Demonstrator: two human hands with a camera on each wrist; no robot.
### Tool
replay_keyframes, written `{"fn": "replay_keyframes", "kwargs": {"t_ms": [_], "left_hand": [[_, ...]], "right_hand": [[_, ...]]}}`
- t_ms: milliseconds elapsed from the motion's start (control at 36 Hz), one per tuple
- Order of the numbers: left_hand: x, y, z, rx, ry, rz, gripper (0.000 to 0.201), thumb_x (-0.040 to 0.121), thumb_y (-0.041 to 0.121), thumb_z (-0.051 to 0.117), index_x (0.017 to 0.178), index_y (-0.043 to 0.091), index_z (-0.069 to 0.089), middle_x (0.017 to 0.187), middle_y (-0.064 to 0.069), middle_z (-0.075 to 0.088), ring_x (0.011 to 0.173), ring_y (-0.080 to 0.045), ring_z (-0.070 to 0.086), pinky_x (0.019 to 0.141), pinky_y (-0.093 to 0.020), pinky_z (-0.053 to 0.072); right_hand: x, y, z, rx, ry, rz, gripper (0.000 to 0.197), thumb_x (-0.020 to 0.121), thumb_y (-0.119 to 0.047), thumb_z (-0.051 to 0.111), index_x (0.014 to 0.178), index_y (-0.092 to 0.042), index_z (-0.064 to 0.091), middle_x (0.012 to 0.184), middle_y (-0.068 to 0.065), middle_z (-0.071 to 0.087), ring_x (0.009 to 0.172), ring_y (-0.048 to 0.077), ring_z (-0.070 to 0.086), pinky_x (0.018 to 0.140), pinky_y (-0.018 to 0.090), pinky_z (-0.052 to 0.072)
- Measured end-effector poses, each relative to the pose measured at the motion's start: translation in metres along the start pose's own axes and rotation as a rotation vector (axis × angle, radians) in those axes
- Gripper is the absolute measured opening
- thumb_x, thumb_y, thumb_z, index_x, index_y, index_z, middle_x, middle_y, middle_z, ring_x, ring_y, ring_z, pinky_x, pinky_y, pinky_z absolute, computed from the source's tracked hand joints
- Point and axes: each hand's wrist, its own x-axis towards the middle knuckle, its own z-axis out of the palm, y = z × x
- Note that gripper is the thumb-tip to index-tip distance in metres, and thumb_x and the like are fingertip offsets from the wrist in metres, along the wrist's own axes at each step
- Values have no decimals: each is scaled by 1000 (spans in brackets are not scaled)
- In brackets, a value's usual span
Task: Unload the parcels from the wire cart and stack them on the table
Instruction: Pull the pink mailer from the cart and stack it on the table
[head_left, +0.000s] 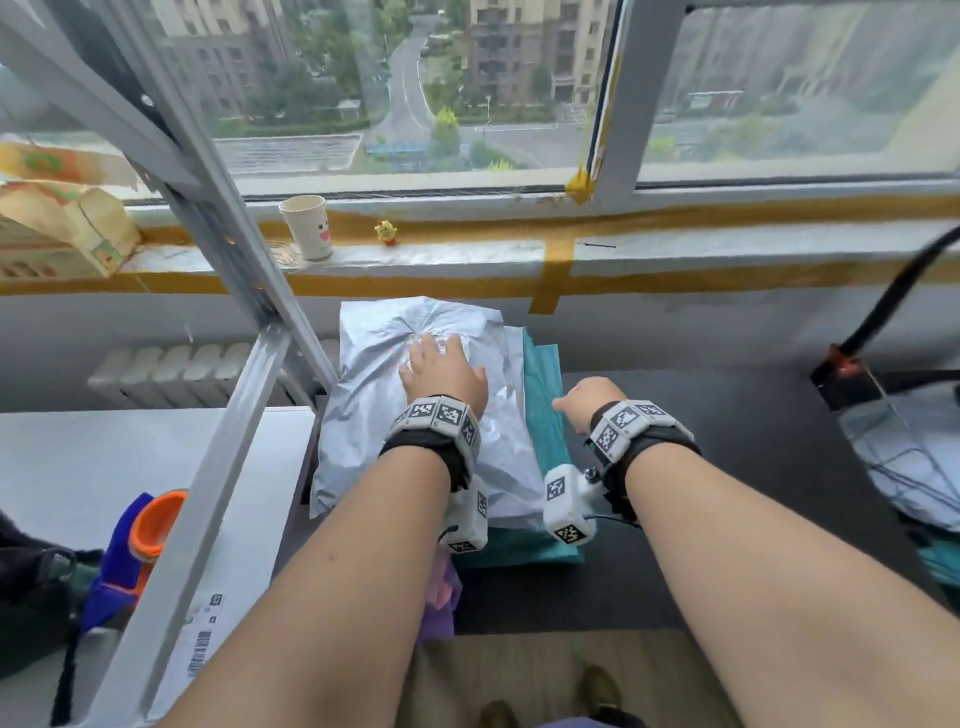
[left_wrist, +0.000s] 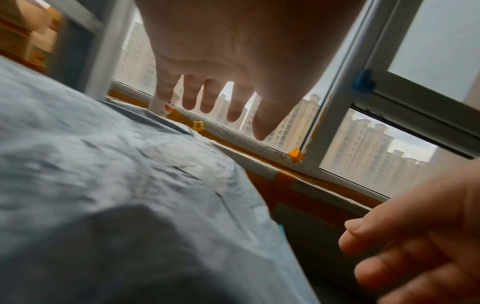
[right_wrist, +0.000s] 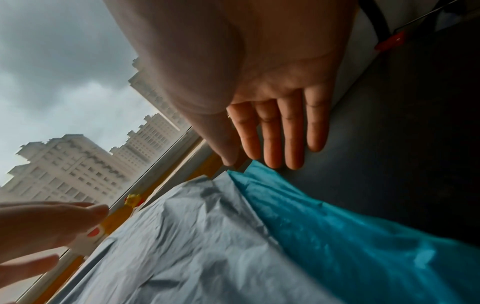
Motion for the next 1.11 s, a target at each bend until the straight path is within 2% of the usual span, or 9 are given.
{"fn": "replay_keyframes", "kwargs": {"t_ms": [111,194,389,500,611,806,917,1056,1111], "left_hand": [[-8,40,12,2,-37,92,56,96,39,43,147,20,29,157,-9,18,144,-27,16,116,-46,19],[-20,75,22,4,-75,175,55,96,39,43,146,20,30,155,-9,22,142,-27,20,114,-44,22],[-60,173,55,9,-109,357,56,95,35,45,144,15,28,142,-8,40,132,-28,36,108,-45,31],[-87,233,83,-1,-160,410,60,96,34,45,147,13,23,144,-8,39,133,-27,35,108,-43,32],[-114,295,118,13,-253,427,58,97,35,44,147,15,23,145,-7,38,133,-27,36,108,-41,32],[-160,396,172,26,-362,471,47,95,33,45,138,15,36,139,-9,45,127,-29,42,102,-41,34],[-181,441,193,40,-421,512,46,97,32,43,139,16,37,141,-7,43,128,-28,41,103,-40,34],[-191,486,216,21,-463,568,47,97,31,43,141,16,37,142,-6,43,128,-28,42,104,-41,37],[-190,502,225,21,-483,584,46,97,31,43,140,15,38,142,-6,43,128,-28,42,104,-41,38]], "right_hand": [[-8,37,-19,79,68,68,36,90,-26,58,116,-2,63,119,16,64,107,31,62,86,32,50],[-15,71,-39,106,111,134,41,92,-25,57,126,-2,59,126,16,60,118,30,56,91,30,45],[-28,162,-90,196,238,246,37,95,-25,52,123,-2,59,125,16,59,116,30,56,87,30,44],[-28,221,-120,157,229,346,31,95,-26,47,108,0,60,113,14,62,92,30,54,76,30,40],[-26,294,-151,179,248,385,38,96,-26,49,123,-1,58,126,16,59,114,30,57,87,31,44],[-20,417,-197,159,233,532,29,93,-23,50,111,-3,62,119,16,63,106,31,60,71,26,38],[-14,469,-216,176,244,562,21,92,-20,51,102,-5,62,114,14,65,84,27,53,67,27,36],[1,512,-232,205,218,556,31,95,-19,47,116,-2,62,123,15,61,110,29,58,84,33,44],[9,522,-237,183,206,584,24,95,-19,48,107,-3,61,117,15,63,98,28,57,77,31,42]]}}
